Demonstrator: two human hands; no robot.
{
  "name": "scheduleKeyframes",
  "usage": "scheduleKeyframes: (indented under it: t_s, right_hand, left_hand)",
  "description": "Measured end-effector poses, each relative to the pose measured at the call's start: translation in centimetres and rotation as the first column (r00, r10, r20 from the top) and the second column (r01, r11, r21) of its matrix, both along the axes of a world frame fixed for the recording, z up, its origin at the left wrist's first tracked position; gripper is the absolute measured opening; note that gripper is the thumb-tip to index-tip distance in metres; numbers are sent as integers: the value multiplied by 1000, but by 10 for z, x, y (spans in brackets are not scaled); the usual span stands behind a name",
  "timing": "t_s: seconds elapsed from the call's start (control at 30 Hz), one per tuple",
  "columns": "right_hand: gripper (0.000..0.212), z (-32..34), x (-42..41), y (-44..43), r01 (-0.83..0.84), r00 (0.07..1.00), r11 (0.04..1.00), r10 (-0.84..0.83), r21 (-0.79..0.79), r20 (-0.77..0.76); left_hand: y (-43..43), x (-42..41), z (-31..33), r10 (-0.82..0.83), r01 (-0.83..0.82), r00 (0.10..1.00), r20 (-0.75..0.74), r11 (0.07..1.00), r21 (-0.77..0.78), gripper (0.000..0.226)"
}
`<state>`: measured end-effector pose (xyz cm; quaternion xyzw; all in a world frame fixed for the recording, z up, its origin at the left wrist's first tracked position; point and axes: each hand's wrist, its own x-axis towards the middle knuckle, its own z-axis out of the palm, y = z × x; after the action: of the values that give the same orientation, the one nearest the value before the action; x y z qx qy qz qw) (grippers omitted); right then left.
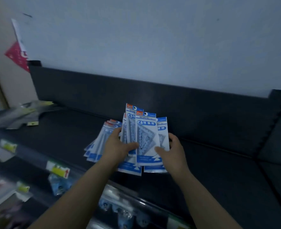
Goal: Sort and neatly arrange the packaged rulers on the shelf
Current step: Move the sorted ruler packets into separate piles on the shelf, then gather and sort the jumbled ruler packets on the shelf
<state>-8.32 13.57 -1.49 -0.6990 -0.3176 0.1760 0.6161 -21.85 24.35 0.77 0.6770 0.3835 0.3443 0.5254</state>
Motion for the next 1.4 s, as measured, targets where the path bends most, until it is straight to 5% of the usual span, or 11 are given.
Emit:
scheduleKeyframes:
  t_s: [0.2,0.3,0.47,0.57,0.83,1.17,1.4]
  right_hand:
    - [49,-15,-34,60,-10,1000,997,11,-75,13]
    - [55,-23,-42,70,30,980,971,19,-238,199]
    - [47,-21,-48,61,69,905,893,131,-444,404]
    - [41,-15,-45,50,93,886,903,117,-420,448]
    - [56,-1,-11,-35,399,725,820,-8,-411,688]
    - [56,-6,63,-200,674,668,571,-203,-468,716]
    - [49,-4,136,-318,757,625,419,-240,-502,743]
  left_hand:
    - [61,-40,-12,55,-28,985,-166,986,162,68]
    - [82,-47,-19,59,32,953,-297,955,295,73]
    - [87,-48,-22,204,170,757,-621,856,488,84]
    - [70,-39,-17,203,224,794,-573,779,585,67]
    - [-15,22,-10,-145,377,917,-371,615,693,33]
    - [-152,129,-10,-474,617,775,-418,422,664,30]
    - [-251,219,-10,-597,733,660,-456,377,566,29]
